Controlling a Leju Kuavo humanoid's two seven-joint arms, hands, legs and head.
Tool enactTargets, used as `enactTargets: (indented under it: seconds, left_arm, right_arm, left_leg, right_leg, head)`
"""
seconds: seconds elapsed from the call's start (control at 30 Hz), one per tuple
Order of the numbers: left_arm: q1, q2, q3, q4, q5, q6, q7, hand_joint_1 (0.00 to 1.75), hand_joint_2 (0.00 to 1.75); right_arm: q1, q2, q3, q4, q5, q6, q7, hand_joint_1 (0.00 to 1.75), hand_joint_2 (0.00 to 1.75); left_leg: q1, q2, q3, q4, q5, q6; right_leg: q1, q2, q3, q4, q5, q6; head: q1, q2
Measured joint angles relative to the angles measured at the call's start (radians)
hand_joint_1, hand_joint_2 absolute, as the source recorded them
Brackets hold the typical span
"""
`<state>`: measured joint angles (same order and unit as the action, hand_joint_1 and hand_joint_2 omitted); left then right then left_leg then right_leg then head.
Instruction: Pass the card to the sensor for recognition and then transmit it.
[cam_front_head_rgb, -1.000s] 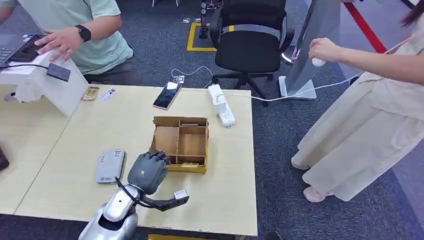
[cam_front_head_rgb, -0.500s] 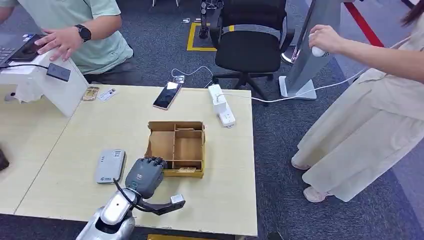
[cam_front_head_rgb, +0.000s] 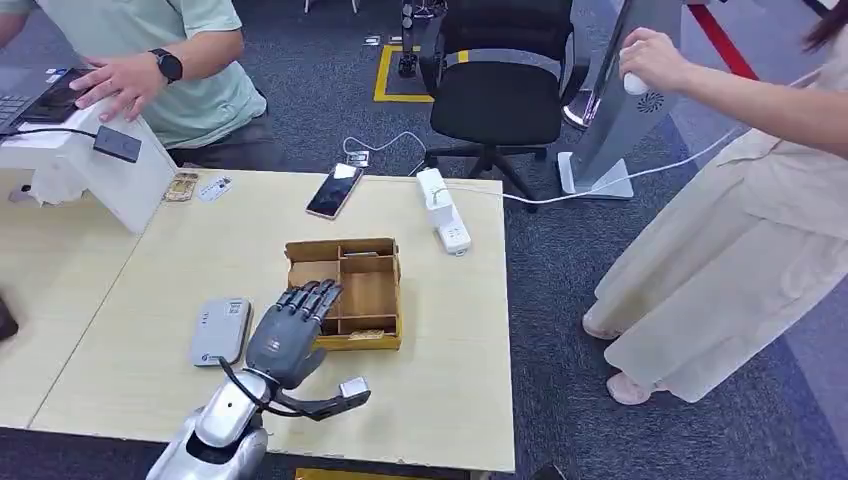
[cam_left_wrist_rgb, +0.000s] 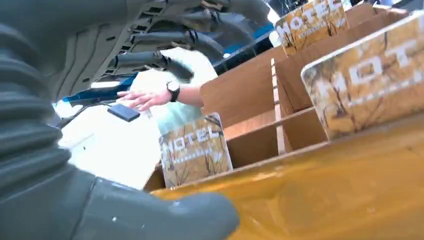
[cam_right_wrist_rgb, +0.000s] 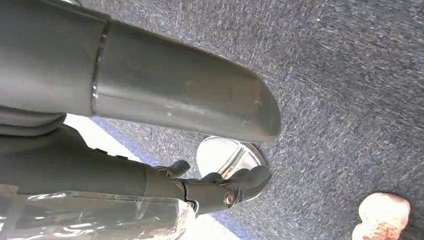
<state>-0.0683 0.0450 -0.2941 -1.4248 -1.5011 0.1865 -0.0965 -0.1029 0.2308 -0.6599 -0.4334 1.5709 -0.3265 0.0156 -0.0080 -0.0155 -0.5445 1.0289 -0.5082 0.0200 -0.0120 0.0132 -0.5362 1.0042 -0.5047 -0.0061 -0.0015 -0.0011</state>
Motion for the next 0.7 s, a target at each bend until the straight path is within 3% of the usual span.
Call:
enactTargets:
  seconds: [0.7]
  left_arm:
    - [-0.030,0.003,0.000,-0.045,-0.008,0.016,0.011,0.00,1.75]
  right_arm:
    - [0.008,-0.008,0.017,0.000,0.000,-0.006,0.016,0.00,0.00]
  left_leg:
    - [0.000,0.000,0.000,0.000,0.000,0.000]
  right_leg:
    - [0.000,0.000,0.000,0.000,0.000,0.000]
  head:
    - [0.000,0.000]
